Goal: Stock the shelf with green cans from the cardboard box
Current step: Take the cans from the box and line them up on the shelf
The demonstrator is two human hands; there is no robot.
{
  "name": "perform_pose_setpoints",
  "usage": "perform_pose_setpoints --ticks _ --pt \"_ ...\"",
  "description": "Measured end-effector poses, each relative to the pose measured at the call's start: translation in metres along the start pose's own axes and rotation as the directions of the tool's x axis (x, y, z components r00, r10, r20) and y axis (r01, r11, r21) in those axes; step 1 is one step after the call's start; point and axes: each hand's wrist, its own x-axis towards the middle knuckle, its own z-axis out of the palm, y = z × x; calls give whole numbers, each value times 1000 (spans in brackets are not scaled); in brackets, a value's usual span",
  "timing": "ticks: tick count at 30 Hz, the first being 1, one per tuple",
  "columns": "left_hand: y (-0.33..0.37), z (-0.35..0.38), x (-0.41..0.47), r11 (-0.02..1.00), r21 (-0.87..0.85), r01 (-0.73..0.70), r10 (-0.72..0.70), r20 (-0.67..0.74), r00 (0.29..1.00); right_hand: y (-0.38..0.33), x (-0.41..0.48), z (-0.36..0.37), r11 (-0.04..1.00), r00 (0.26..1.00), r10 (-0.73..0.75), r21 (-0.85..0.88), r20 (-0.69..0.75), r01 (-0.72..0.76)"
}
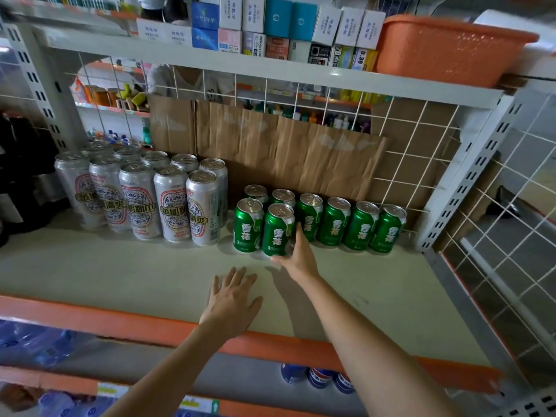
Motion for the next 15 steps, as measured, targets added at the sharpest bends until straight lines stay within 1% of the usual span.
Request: perform_pose_setpoints --ticks 2,4,7,11,15 --pt "0 -1 0 1000 -10 -6 6 -11 1000 3 -11 -6 995 1000 -22 -95 6 23" --pt "1 -2 -1 1000 -10 -14 13 -16 1000 6 -19 -13 980 999 -39 -197 -17 34" --pt "2 -3 -2 999 -20 -25 24 -32 999 10 -30 -21 948 998 -29 -320 -58 9" --pt "3 -7 -5 999 -38 -35 32 -69 997 17 -50 -40 885 1000 16 -466 -6 -17" --pt "8 -17 -10 999 -30 -20 19 -40 999 23 -70 -67 806 1000 7 -592 17 5"
